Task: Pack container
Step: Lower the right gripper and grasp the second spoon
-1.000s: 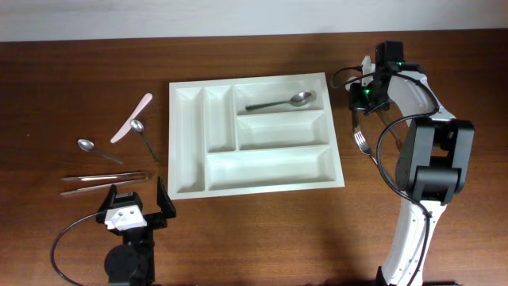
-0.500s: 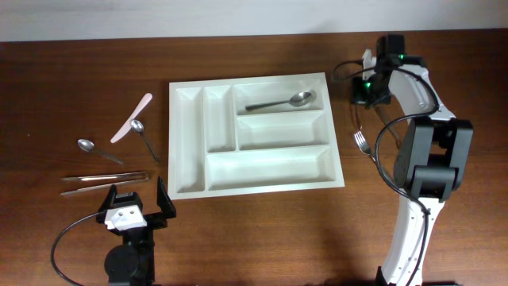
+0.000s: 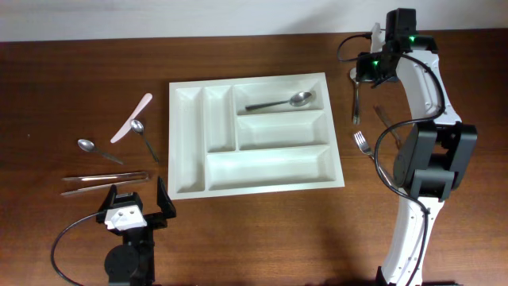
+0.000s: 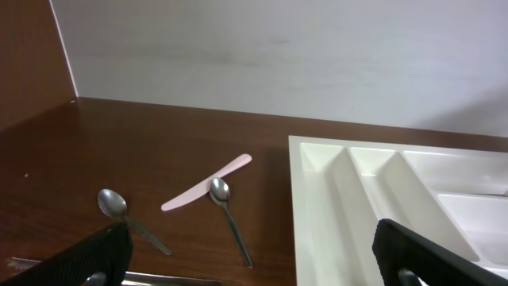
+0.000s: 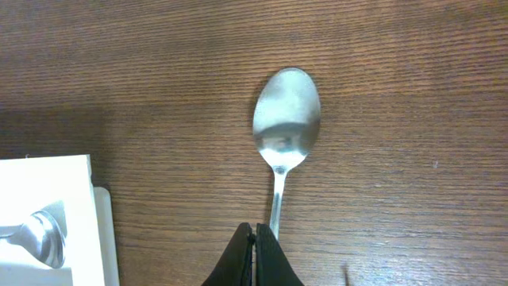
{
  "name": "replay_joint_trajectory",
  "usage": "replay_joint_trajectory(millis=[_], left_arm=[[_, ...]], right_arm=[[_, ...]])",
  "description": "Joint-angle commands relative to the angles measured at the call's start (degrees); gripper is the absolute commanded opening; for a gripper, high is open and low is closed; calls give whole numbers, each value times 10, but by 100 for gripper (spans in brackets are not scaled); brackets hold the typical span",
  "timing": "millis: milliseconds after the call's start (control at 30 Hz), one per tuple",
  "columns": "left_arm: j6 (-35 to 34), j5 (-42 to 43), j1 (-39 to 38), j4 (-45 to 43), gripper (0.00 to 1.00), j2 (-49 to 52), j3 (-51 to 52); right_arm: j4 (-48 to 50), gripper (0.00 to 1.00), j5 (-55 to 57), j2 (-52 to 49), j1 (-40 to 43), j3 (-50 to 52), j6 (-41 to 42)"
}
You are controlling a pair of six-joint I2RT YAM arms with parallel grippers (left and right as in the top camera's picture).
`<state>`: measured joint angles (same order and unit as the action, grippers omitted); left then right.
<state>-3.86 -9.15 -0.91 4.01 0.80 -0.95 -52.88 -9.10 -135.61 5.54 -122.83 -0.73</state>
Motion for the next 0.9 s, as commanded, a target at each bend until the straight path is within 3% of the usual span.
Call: replay_joint_trajectory(millis=[0, 67, 167, 867], left_arm=[[9, 6, -2, -1, 99, -5, 4], [9, 6, -2, -1, 99, -5, 4], [9, 6, -2, -1, 99, -5, 4], [9, 6, -2, -1, 99, -5, 4]], right_arm=[[1, 24, 10, -14, -3, -7, -1], [2, 41, 9, -23, -3, -7, -1], [7, 47, 5, -38, -3, -7, 0], [47, 48, 5, -102, -4, -7, 16]])
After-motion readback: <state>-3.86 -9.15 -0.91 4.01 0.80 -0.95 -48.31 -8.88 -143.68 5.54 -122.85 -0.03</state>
